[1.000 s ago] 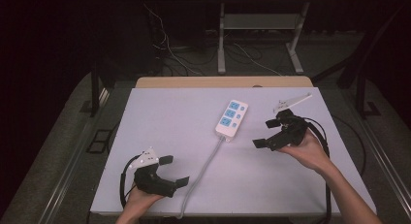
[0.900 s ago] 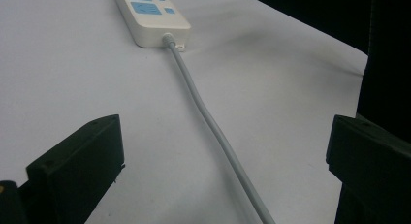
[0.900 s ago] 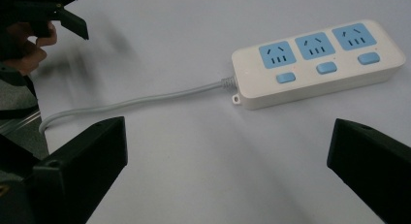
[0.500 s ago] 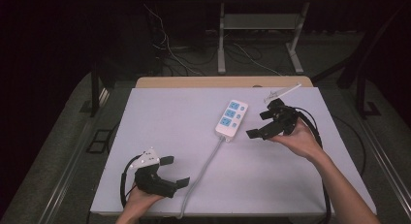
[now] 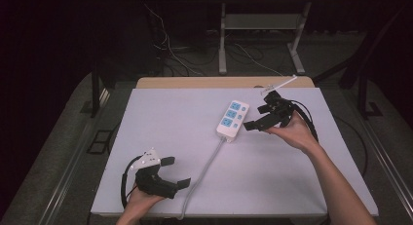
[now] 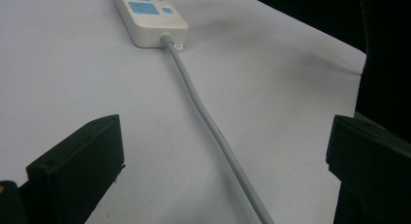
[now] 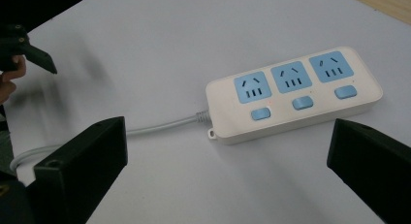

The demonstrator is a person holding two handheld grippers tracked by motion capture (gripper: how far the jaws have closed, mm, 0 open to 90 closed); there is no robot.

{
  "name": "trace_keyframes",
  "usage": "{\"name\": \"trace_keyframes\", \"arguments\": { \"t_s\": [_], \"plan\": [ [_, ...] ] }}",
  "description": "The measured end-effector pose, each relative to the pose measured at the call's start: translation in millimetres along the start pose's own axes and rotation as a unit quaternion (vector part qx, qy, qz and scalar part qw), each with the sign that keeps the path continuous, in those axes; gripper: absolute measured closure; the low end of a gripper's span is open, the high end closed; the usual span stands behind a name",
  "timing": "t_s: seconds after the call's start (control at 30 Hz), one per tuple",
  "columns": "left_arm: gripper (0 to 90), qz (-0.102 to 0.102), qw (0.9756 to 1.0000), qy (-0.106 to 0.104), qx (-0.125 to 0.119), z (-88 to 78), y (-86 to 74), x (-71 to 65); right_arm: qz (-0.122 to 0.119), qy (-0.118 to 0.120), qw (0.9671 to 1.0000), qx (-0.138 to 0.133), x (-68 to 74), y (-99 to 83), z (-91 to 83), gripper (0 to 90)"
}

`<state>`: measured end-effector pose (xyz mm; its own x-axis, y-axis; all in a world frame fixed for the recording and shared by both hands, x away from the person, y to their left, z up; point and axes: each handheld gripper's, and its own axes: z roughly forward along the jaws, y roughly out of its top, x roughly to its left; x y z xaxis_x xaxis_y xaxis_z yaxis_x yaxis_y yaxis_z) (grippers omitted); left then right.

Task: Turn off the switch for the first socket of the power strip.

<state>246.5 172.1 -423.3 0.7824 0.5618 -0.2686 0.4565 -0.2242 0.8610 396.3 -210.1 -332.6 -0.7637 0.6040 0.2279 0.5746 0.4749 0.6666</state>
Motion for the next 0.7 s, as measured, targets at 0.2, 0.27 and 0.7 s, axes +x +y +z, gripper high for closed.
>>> {"name": "trace_keyframes", "arguments": {
  "t_s": [0.2, 0.27, 0.7],
  "plan": [
    [0.0, -0.001, 1.0000, 0.000, -0.001, -0.2, 0.0, 0.1, 0.011, -0.001, 0.9999, 0.000, -5.6, 4.7, 10.6, 0.6],
    [0.0, -0.002, 1.0000, 0.000, -0.002, -0.2, -0.1, 0.1, 0.014, -0.001, 0.9999, 0.001, -6.8, 6.2, 14.8, 0.6],
    [0.0, -0.017, 0.9996, -0.007, -0.020, -4.2, 0.4, 2.7, 0.027, -0.013, 0.9995, 0.012, -21.4, 9.1, 37.6, 0.6]
  ]
}}
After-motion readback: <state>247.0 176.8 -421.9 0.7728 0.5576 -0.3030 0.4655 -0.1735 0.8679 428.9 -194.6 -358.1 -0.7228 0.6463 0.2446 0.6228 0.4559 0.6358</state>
